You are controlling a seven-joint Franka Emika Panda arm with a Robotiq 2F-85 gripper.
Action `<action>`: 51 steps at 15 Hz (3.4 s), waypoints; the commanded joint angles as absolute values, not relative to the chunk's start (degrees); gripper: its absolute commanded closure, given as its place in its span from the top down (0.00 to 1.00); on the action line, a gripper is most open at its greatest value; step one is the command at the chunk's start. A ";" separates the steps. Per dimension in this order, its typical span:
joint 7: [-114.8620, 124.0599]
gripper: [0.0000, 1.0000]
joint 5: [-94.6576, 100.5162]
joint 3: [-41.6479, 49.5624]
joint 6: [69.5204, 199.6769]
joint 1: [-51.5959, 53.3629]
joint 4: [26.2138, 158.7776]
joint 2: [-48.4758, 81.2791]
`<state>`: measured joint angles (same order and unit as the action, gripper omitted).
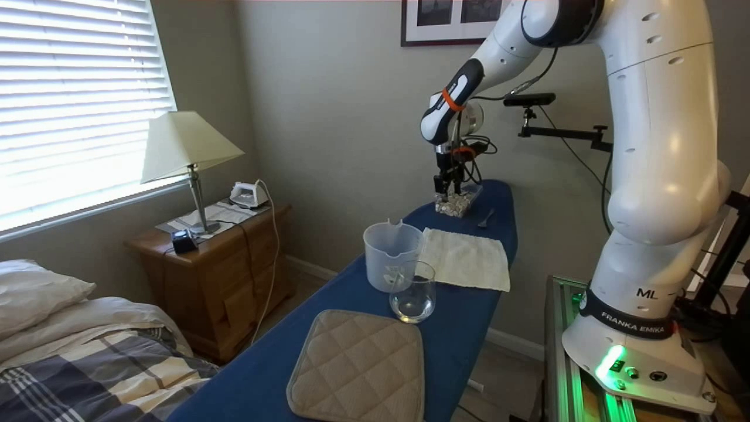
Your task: Put some of the contents of the clear lunchbox on the right onto the silver spoon
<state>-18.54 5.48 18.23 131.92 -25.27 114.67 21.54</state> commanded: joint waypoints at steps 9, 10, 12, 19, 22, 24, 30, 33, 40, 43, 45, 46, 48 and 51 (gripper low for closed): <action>-21.15 0.09 3.69 16.71 132.22 -26.29 113.13 21.79; -21.10 0.10 3.77 16.68 132.21 -26.18 113.35 21.43; -20.74 0.10 4.06 16.73 131.82 -25.92 113.63 20.85; -18.65 0.11 5.69 17.50 130.68 -24.66 114.47 18.01; -17.90 0.41 6.37 17.96 130.55 -24.53 114.48 17.57; -17.58 0.13 6.59 18.19 130.30 -24.54 114.44 17.46; -17.39 0.11 6.58 18.38 130.32 -24.52 114.70 17.36; -17.04 0.12 6.79 18.39 130.09 -24.27 115.04 16.89; -16.75 0.07 6.85 18.43 129.40 -24.08 115.10 16.49; -16.83 0.01 6.84 18.41 129.41 -24.09 115.10 16.39; -16.79 0.07 6.94 18.46 129.36 -24.08 115.10 16.38; -16.74 0.07 6.93 18.46 129.27 -24.09 115.08 16.36; -16.58 0.07 7.00 18.47 128.69 -23.98 115.09 16.07; -15.73 0.06 7.78 18.78 126.72 -23.64 115.32 14.94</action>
<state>-17.61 5.80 17.99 129.14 -24.54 113.87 17.58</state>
